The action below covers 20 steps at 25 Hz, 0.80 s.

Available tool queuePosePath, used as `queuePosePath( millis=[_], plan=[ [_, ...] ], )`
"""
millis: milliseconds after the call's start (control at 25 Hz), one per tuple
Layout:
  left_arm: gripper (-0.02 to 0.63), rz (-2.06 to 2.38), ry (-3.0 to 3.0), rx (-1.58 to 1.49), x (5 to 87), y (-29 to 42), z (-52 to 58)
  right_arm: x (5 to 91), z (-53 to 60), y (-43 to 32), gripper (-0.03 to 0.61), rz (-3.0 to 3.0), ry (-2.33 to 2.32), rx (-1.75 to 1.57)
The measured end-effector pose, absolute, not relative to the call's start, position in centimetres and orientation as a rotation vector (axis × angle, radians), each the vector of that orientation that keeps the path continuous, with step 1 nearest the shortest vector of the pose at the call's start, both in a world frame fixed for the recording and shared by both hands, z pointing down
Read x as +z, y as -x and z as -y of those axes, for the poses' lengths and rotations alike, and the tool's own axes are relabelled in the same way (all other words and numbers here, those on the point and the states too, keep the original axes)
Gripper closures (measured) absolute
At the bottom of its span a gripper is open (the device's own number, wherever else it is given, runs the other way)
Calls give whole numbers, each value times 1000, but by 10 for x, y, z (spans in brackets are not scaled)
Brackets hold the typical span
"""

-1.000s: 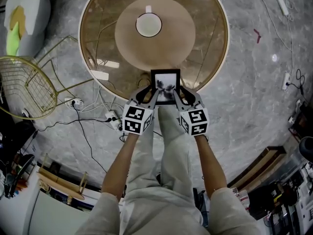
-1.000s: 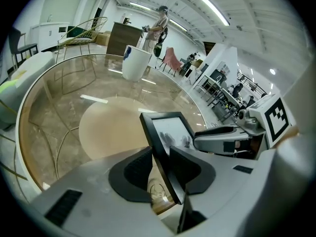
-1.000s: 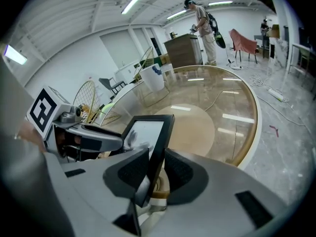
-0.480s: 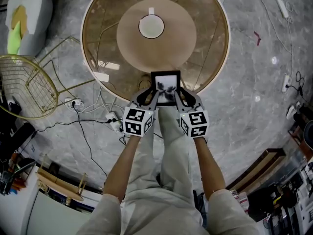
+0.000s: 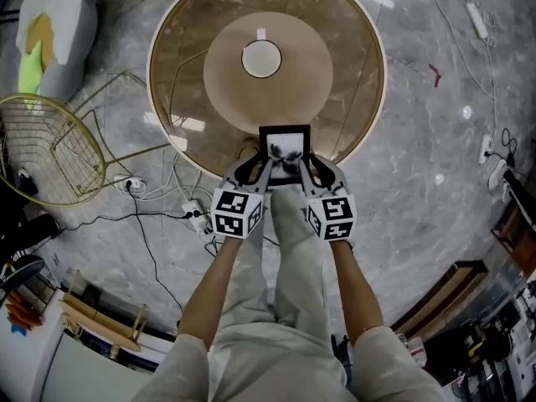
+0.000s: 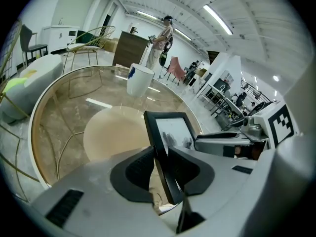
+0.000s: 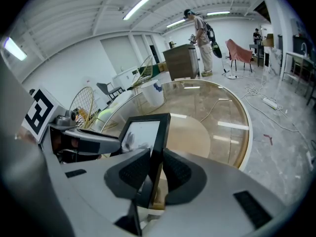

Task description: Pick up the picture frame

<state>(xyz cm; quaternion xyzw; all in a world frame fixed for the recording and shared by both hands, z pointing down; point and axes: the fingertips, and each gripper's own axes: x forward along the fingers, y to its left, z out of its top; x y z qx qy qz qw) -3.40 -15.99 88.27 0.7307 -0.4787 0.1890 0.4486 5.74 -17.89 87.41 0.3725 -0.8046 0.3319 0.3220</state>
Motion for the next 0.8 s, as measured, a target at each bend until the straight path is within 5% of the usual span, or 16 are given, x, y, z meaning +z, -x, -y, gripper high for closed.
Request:
queuePosePath(
  millis=[800],
  plan=[
    [525, 1279, -1920, 412, 777, 37, 201, 767, 220, -54, 497, 2233, -1044, 692]
  ],
)
